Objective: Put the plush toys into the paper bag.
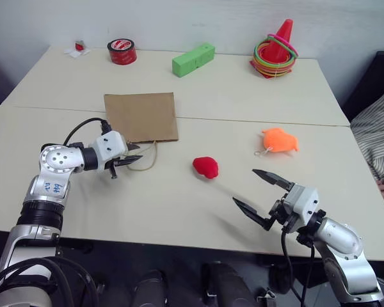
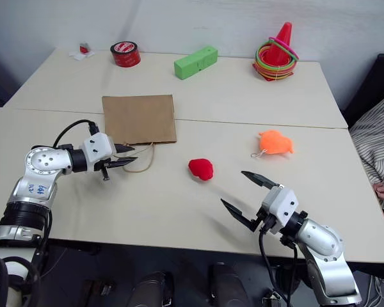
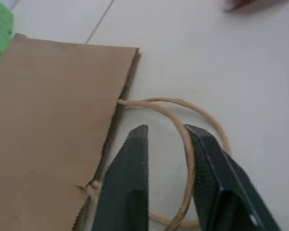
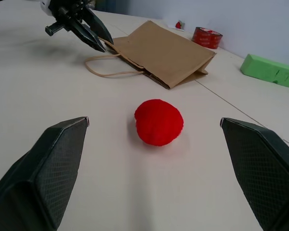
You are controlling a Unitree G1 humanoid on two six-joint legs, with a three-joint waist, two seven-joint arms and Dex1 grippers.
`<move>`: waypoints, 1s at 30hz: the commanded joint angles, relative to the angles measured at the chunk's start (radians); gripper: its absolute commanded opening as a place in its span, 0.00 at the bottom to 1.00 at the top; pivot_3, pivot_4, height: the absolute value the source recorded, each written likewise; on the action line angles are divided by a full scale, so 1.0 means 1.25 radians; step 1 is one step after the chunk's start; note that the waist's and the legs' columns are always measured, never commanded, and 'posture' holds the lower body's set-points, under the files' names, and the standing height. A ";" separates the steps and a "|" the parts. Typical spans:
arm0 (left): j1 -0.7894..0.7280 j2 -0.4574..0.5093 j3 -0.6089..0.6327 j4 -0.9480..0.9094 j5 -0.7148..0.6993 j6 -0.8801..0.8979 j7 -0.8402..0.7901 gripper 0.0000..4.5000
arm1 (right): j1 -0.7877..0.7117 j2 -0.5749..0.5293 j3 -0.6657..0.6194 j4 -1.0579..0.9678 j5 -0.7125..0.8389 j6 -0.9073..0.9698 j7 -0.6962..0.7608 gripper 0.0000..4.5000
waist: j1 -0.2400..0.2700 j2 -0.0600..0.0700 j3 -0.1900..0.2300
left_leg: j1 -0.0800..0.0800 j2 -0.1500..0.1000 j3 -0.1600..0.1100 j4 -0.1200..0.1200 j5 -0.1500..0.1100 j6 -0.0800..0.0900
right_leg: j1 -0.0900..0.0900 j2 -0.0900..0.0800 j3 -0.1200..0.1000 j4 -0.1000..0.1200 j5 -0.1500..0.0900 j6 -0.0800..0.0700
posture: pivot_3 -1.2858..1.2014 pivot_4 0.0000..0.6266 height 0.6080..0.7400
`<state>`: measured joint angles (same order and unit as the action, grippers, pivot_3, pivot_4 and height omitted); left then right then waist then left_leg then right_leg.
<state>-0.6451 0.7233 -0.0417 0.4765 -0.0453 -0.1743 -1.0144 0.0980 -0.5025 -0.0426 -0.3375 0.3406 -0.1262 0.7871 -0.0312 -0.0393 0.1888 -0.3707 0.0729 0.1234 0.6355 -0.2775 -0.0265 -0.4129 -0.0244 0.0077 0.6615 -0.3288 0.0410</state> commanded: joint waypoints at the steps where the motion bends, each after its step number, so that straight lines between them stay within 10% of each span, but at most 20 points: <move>1: -0.020 0.018 0.024 -0.074 -0.068 0.049 -0.063 0.00 | -0.023 -0.003 0.015 -0.025 0.024 0.018 0.015 0.79 | 0.000 0.000 0.000 | 0.000 0.000 0.000 0.000 0.000 0.000 | 0.000 0.000 0.000 0.000 0.000 0.000 | 0.52 0.24 1.00; 11: -0.029 0.073 0.158 -0.311 -0.364 0.427 -0.130 0.00 | -0.328 0.108 0.224 0.094 -0.061 0.131 0.025 0.01 | -0.019 0.000 0.000 | 0.000 0.001 -0.002 0.002 0.004 -0.006 | 0.000 0.001 0.000 0.003 0.000 -0.001 | 0.52 0.24 1.00; 30: -0.001 0.144 0.338 -0.543 -0.759 1.049 0.082 0.00 | -0.698 0.437 0.324 0.636 -0.347 0.106 -0.292 0.01 | -0.034 0.000 0.001 | -0.004 0.002 -0.003 0.008 0.003 -0.007 | -0.003 0.001 0.000 0.008 -0.001 -0.002 | 0.52 0.24 1.00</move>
<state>-0.6465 0.8763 0.3313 -0.1609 -0.9333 1.0830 -0.9290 -0.7459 0.0253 0.3826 0.4397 -0.0693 0.0364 0.4643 -0.0731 -0.0395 0.1896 -0.3752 0.0758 0.1193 0.6459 -0.2740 -0.0349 -0.4168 -0.0234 0.0075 0.6716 -0.3301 0.0389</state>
